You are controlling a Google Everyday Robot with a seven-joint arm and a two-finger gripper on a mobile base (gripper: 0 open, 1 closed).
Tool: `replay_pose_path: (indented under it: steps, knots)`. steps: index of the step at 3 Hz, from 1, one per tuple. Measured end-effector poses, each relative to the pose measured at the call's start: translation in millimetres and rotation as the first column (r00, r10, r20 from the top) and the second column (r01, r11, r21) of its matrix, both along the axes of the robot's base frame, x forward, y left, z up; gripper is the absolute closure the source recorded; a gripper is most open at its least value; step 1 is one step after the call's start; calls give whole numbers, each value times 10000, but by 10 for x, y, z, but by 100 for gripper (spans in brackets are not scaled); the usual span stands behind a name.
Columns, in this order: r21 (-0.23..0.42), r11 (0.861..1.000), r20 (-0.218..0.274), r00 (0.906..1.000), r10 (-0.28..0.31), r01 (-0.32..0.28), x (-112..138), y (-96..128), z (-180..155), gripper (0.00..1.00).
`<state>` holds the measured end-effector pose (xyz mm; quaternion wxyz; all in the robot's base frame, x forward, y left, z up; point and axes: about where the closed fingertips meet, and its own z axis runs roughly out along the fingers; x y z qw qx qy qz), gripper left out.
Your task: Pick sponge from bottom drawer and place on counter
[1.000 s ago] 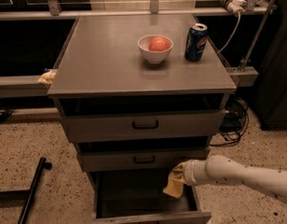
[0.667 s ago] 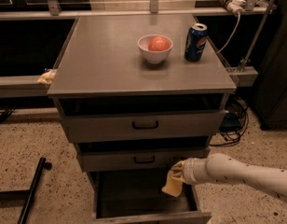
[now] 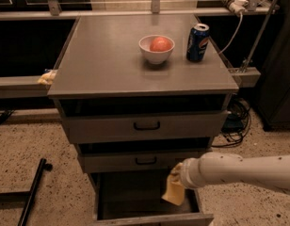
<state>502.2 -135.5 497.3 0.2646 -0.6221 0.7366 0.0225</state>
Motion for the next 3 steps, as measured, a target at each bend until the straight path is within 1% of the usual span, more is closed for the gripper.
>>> replay_pose_path:
  steps: [1, 2, 3]
  knots:
    - [-1081, 9921, 6, 9980, -635, 632, -237, -298, 300, 100]
    - [-1355, 9854, 66, 9946, -1034, 1033, -352, -424, 438, 100]
    - [-1355, 9854, 66, 9946, -1034, 1033, -352, -424, 438, 100]
